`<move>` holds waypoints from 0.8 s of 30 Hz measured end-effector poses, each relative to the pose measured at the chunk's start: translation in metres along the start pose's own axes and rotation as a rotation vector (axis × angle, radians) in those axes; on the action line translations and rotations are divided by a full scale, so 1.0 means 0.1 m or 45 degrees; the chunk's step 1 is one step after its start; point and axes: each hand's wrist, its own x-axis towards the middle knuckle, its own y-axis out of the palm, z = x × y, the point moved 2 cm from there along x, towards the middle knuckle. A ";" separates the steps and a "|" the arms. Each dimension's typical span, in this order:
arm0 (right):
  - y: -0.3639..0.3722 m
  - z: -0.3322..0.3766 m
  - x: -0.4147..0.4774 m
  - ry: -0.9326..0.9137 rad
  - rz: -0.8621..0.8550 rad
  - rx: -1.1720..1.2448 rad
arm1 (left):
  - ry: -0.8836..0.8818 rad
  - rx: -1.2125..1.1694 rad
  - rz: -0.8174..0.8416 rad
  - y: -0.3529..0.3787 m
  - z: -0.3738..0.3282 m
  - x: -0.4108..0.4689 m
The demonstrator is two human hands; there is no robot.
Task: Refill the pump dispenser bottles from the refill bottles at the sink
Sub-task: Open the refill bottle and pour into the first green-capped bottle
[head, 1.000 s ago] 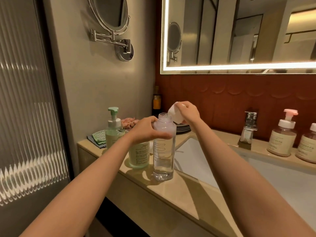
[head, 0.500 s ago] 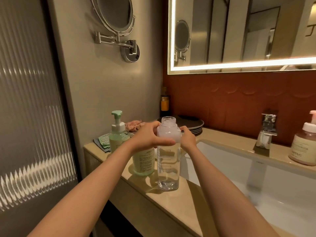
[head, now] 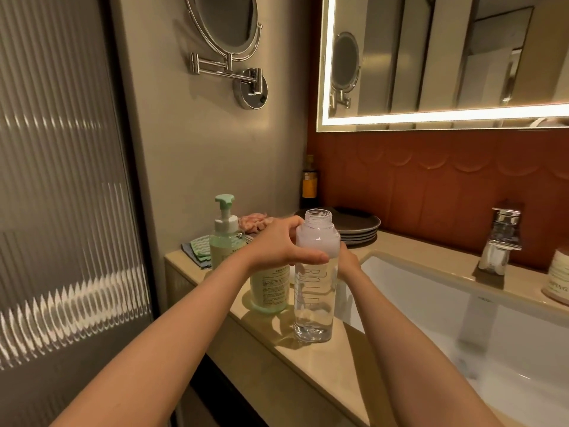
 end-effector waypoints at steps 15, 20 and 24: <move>-0.81 0.50 -1.04 -0.374 0.526 0.599 | -0.036 0.122 -0.029 0.04 -0.07 -0.04; -0.79 0.52 -1.25 -0.407 0.692 0.594 | -0.014 0.261 -0.044 0.02 -0.15 -0.11; -0.70 0.56 -1.30 -0.418 0.571 0.562 | -0.012 0.251 -0.123 -0.05 -0.18 -0.14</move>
